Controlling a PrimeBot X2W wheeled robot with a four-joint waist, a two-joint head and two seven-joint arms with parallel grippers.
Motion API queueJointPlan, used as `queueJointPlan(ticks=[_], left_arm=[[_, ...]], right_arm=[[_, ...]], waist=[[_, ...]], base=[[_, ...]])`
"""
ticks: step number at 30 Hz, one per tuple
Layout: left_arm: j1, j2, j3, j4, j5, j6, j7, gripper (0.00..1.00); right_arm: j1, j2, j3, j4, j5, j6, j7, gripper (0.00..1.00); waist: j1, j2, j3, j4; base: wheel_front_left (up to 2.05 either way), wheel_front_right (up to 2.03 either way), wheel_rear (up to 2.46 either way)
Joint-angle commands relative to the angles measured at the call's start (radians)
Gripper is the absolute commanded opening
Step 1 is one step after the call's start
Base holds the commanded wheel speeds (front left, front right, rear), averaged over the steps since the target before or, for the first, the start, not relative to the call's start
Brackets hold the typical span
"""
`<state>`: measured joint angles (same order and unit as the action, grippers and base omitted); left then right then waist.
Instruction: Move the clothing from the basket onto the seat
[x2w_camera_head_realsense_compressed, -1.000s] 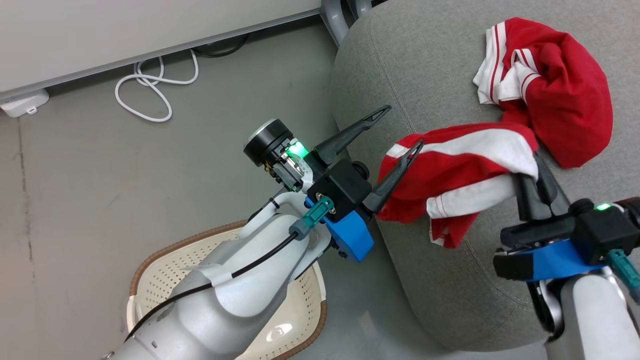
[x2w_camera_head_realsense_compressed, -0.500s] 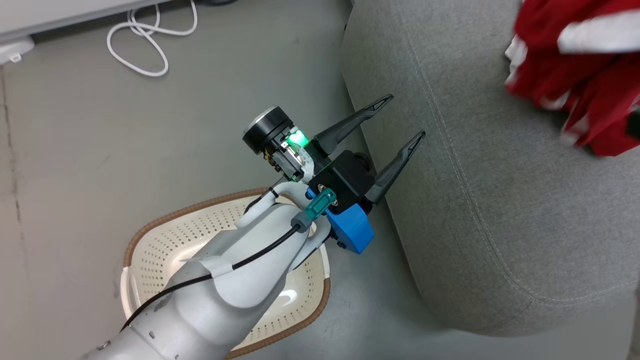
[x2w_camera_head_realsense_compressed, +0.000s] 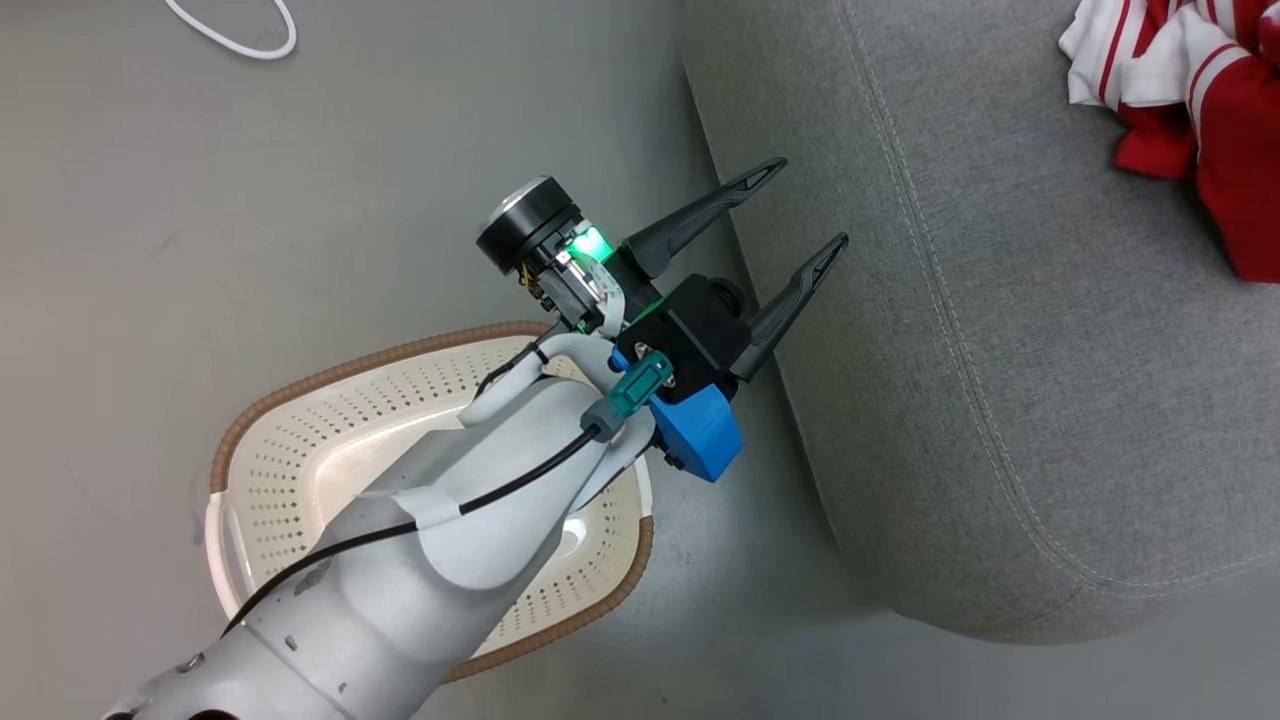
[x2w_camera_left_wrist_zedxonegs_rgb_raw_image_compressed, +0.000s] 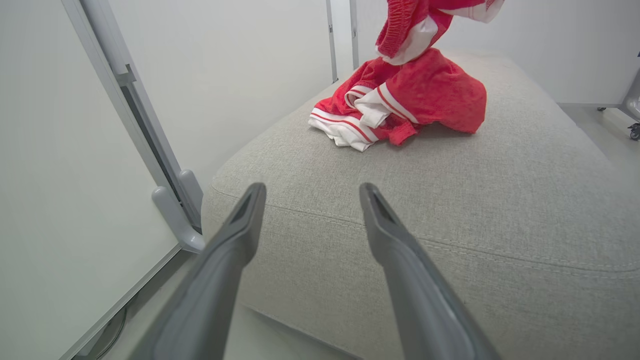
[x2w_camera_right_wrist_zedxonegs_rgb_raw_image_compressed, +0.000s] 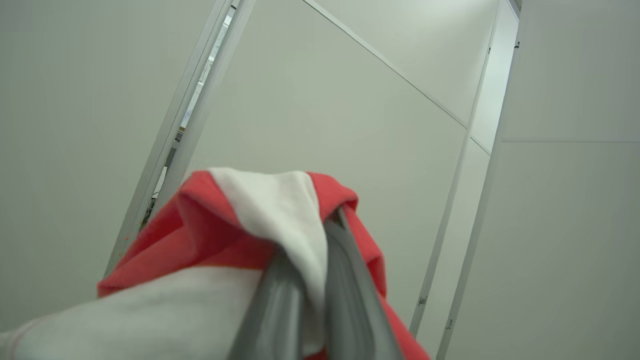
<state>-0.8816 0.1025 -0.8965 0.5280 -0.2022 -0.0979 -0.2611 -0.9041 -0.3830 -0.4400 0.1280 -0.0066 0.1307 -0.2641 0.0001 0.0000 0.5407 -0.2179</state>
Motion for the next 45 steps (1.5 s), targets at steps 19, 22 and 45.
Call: queueJointPlan(ticks=[19, 22, 45], left_arm=[[-0.054, 0.0, -0.017, 0.004, -0.001, 0.006, -0.004, 1.0], [-0.057, -0.002, -0.018, 0.005, -0.004, 0.007, -0.004, 1.0], [0.052, 0.004, 0.048, -0.036, -0.046, 0.048, -0.005, 1.0]], right_arm=[[0.085, 0.037, -0.014, 0.411, 0.022, 0.0, 0.0, 0.0], [0.101, 0.05, -0.012, 0.46, 0.034, 0.0, 0.0, 0.0], [0.371, 0.124, 0.003, 0.244, 0.026, 0.0, 0.0, 1.0]], waist=[[-0.0001, 0.0, 0.063, 0.032], [-0.0001, 0.0, 0.063, 0.035], [-0.0001, 0.0, -0.11, 0.047]], base=[[0.0, 0.0, 0.0], [0.0, 0.0, 0.0], [0.0, 0.0, 0.0]])
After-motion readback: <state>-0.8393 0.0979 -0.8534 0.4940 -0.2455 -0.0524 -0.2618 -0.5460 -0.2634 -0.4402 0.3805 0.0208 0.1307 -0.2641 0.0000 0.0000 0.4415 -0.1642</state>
